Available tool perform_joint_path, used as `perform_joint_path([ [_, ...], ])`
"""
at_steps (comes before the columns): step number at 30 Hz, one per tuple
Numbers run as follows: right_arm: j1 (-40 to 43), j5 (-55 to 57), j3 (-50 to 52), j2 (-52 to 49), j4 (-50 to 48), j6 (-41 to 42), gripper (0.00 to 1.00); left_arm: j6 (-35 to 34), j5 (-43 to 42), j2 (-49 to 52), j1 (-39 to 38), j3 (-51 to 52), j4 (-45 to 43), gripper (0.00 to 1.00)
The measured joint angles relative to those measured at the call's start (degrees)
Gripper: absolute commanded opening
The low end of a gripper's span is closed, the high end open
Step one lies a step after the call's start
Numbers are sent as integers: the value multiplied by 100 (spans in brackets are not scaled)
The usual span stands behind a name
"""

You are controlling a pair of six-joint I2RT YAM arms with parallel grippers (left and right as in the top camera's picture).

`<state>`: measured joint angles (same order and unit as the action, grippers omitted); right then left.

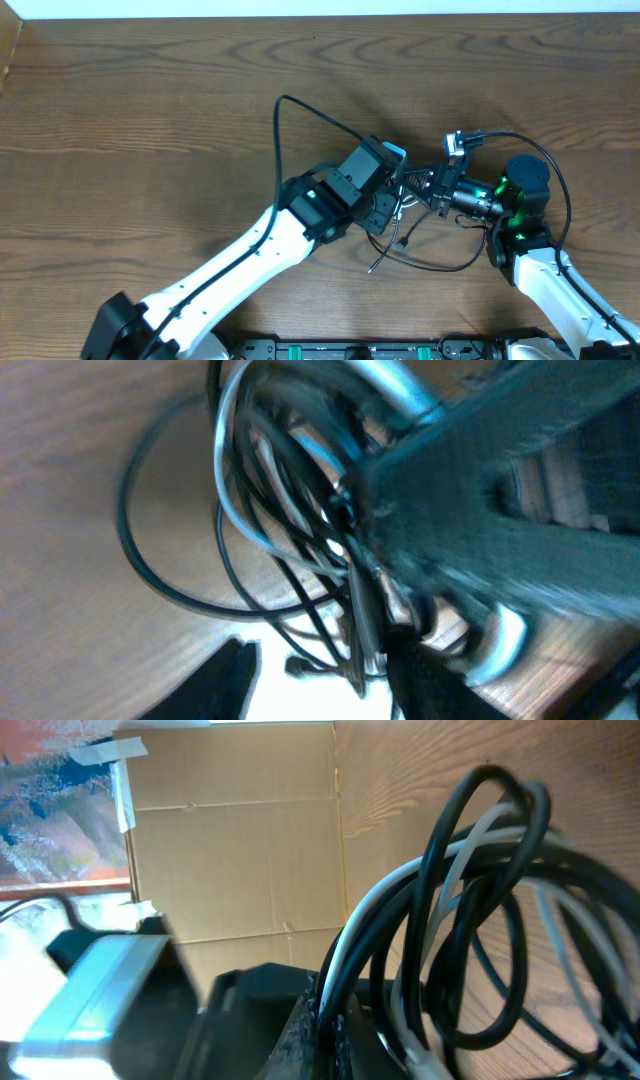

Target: Untangle cables

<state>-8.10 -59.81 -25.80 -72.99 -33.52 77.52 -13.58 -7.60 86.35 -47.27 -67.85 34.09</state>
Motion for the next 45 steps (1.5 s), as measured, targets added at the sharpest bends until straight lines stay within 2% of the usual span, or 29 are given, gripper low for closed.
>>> perform_joint_path([
  [3, 0, -33, 0, 0, 17, 17, 2, 11, 140, 223, -11, 0, -11, 8],
  [9, 22, -116, -4, 0, 7, 39, 2, -24, 1088, 334, -15, 0, 48, 8],
  [12, 136, -153, -7, 0, 42, 13, 2, -170, 1934, 334, -7, 0, 188, 8],
  [17, 391, -83, -46, 0, 809, -236, 2, -468, 2743, 310, 87, 0, 313, 8],
  [24, 463, 815, -92, 0, 2463, -1078, 2, -798, 2983, 13, 256, 0, 317, 8],
  [31, 459, 2288, -129, 13, 3818, -1891, 2, -892, 2903, -920, 260, 2, 293, 8],
  [35, 520, 3115, -136, 26, 4035, -2164, 2, -894, 3086, -1561, 540, 2, 297, 8],
  [43, 531, 3696, -136, 26, 4033, -2549, 1, -951, 3261, -2159, 1263, 2, 297, 9],
  [45, 531, 3639, -136, 26, 3976, -2632, 1, -1029, 3080, -2153, 1379, 2, 299, 22],
])
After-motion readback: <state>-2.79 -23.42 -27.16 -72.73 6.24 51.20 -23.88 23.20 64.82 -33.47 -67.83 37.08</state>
